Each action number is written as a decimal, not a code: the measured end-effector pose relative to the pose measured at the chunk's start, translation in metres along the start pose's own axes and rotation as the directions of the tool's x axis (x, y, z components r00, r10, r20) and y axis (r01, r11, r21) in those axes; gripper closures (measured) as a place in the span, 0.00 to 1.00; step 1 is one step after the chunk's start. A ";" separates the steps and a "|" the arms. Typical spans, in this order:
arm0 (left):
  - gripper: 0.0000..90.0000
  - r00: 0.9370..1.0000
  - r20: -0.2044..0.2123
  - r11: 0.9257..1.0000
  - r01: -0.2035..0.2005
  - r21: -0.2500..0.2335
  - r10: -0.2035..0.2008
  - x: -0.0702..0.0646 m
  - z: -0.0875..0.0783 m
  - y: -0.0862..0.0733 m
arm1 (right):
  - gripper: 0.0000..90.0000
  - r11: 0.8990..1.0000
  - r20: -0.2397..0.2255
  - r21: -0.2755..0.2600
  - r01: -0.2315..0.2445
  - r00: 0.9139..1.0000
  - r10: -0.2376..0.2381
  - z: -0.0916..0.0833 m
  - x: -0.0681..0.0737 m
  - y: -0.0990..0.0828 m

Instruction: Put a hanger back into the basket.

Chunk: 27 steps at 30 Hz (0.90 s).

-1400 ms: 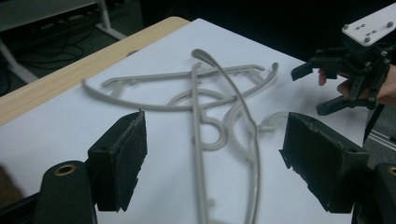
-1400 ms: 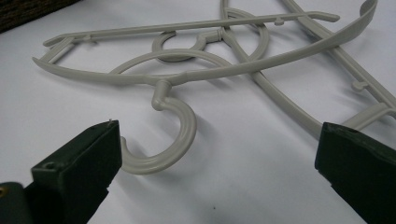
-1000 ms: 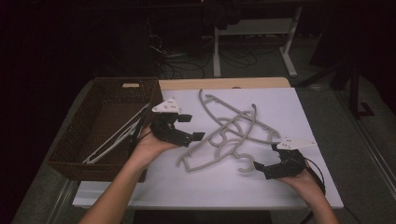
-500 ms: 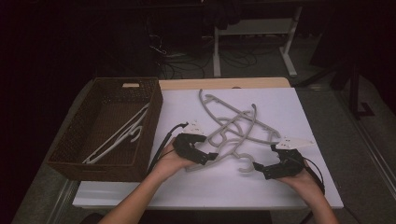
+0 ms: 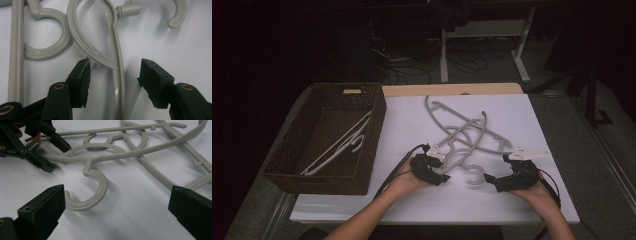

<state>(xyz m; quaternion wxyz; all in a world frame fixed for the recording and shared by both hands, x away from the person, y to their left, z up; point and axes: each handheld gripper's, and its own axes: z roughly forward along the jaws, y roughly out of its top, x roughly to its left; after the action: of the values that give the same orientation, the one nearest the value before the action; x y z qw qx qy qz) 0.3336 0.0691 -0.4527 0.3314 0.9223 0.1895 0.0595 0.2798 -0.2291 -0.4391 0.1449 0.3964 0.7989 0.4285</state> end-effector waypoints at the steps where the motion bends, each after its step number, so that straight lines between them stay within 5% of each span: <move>1: 0.54 1.000 -0.005 1.000 0.001 0.005 -0.001 0.000 0.000 0.000 | 0.01 1.000 0.000 0.001 0.000 1.000 0.000 0.000 0.000 0.000; 19: 0.88 0.999 -0.041 1.000 0.016 0.025 -0.015 0.005 -0.001 0.002 | 0.01 1.000 -0.001 -0.003 -0.006 1.000 0.006 -0.001 0.001 0.000; 27: 0.91 0.999 -0.041 0.999 0.037 0.012 -0.037 0.007 -0.001 0.002 | 0.01 1.000 -0.002 -0.008 -0.006 1.000 0.006 -0.002 0.000 0.000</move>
<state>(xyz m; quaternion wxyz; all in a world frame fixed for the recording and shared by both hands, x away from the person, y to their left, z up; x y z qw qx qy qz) 0.3401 0.0711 -0.4505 0.3229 0.9193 0.2134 0.0708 0.2784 -0.2305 -0.4382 0.1444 0.3977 0.7961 0.4326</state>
